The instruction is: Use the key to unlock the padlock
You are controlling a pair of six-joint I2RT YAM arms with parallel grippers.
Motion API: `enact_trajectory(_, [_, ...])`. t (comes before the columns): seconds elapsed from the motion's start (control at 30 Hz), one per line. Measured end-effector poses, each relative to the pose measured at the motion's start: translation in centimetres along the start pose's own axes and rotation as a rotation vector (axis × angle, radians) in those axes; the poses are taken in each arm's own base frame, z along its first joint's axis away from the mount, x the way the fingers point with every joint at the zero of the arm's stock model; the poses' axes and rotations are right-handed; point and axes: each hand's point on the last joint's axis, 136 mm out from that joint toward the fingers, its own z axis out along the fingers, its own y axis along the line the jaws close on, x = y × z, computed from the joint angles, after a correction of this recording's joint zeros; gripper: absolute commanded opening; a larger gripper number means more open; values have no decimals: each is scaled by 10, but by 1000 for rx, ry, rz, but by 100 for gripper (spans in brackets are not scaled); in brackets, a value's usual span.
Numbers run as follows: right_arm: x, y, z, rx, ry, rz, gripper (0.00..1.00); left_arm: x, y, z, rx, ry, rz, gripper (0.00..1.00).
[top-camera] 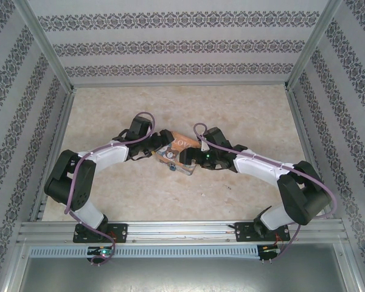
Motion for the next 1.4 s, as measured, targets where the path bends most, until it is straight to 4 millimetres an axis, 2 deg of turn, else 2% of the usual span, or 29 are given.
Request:
enact_trajectory(0.2, [2, -8, -10, 71, -10, -25, 98, -3, 0, -3, 23, 17, -1, 91])
enact_trajectory(0.33, [-1, -13, -30, 152, -34, -59, 98, -16, -1, -19, 39, -22, 11, 92])
enact_trajectory(0.53, [2, -24, -78, 307, -58, -97, 95, -30, -16, -71, 73, -167, 102, 93])
enact_trajectory(0.7, [26, -46, -110, 424, -22, -82, 90, -30, -14, -108, 56, -283, 165, 95])
enact_trajectory(0.8, [41, -59, -120, 470, 10, -58, 88, -28, -6, -122, 27, -336, 187, 96])
enact_trajectory(1.0, [73, -91, -118, 571, 130, 2, 72, -28, 6, -142, -21, -413, 206, 97])
enact_trajectory(1.23, [87, -125, -104, 661, 236, 79, 59, -28, 13, -149, -48, -444, 203, 98])
enact_trajectory(1.4, [91, -139, -94, 679, 286, 114, 48, -25, 18, -152, -64, -444, 202, 99])
